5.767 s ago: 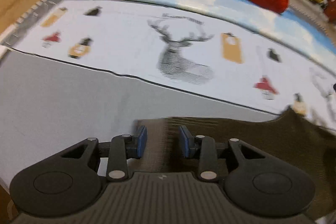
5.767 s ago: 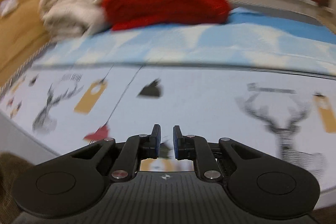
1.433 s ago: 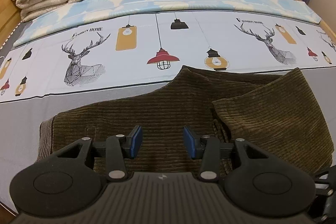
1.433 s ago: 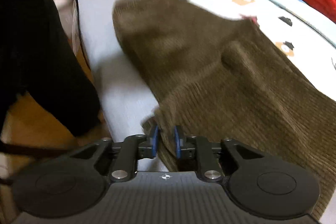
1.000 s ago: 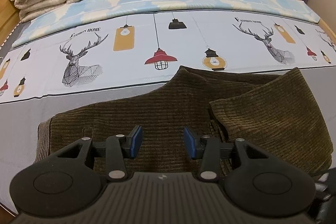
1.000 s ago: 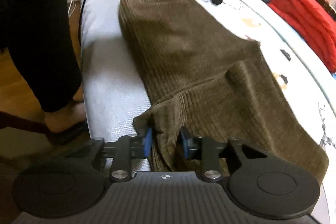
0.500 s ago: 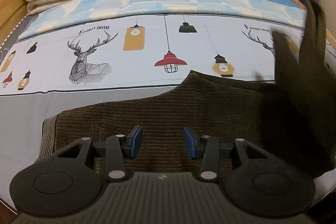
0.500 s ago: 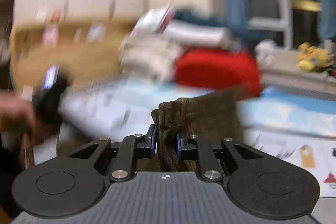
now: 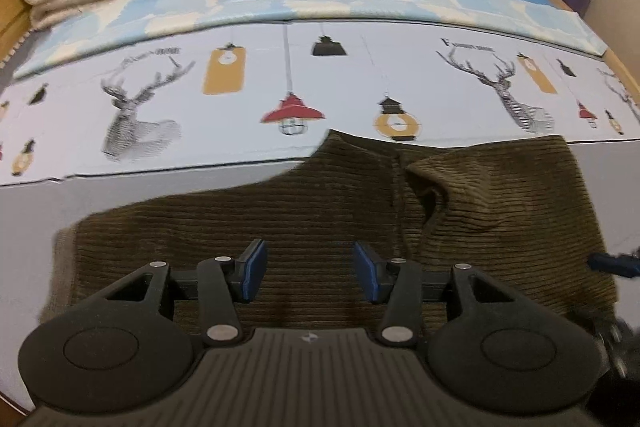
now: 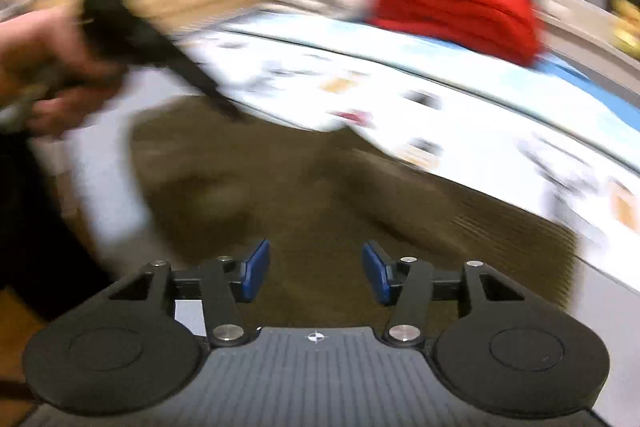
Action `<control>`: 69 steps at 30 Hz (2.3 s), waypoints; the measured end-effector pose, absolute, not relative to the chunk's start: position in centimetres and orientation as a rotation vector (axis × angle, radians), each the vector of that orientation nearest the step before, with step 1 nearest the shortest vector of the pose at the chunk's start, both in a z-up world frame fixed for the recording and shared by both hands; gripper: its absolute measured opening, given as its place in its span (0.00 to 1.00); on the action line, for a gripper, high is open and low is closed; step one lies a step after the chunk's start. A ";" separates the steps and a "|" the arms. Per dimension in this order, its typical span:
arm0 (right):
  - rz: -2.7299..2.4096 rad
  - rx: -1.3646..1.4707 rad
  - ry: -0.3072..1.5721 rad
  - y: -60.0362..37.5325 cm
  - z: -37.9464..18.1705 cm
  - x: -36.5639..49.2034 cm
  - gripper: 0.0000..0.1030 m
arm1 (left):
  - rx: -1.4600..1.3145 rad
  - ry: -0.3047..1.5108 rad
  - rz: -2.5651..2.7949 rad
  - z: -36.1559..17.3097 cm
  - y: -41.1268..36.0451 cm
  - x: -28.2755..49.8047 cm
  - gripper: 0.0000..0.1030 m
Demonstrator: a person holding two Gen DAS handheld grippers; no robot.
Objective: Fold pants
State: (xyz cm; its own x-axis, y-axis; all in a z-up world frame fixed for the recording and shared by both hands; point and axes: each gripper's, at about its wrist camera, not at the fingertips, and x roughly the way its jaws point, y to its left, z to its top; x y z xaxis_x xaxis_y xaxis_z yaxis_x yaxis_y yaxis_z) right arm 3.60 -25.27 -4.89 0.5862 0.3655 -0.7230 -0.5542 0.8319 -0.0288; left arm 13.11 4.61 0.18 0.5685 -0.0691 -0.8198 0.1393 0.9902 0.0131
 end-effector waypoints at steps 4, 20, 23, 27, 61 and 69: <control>0.256 -0.388 1.076 -28.3 -10.2 5.3 0.52 | 0.018 0.996 -0.181 -0.4 2.6 13.7 0.52; 0.191 0.049 1.134 -36.1 -10.3 6.3 0.56 | -0.032 1.366 -0.320 -8.8 -2.2 13.4 0.25; 0.174 0.033 1.124 -35.9 -10.2 6.9 0.46 | -0.036 1.292 -0.421 -6.8 -1.7 12.4 0.14; 0.119 0.040 1.121 -37.3 -9.9 7.1 0.06 | -0.006 1.321 -0.440 -7.0 -0.2 11.5 0.11; 0.345 -0.219 1.078 -31.2 -11.5 6.6 0.45 | -0.076 1.021 -0.277 -7.6 -2.4 21.0 0.18; 0.321 -0.150 0.998 -31.5 -9.6 6.1 0.45 | -0.067 0.863 -0.224 -3.9 -0.8 19.0 0.23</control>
